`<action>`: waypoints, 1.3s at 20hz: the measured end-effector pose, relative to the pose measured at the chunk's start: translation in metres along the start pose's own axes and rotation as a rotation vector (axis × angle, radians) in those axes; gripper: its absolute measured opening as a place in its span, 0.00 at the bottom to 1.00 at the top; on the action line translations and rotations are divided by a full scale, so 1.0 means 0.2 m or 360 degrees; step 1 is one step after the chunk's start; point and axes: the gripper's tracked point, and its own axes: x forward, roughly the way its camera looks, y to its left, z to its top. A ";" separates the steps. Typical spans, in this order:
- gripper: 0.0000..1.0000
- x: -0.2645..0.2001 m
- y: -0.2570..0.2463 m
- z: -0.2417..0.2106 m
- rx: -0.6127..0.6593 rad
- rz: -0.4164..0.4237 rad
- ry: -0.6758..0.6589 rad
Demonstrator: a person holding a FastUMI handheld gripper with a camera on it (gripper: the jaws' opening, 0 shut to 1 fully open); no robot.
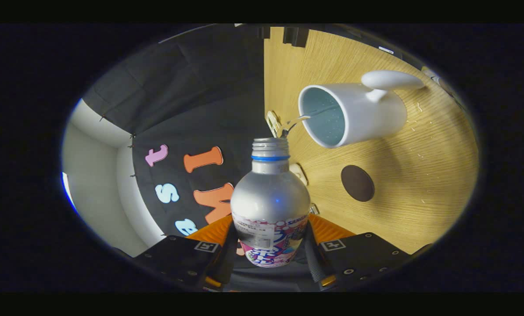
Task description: Take the bottle from table, then pour the juice into the cup, finally place the bottle on the coaster
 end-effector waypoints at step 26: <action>0.69 0.04 -0.02 0.05 0.0154 -0.0022 -0.0021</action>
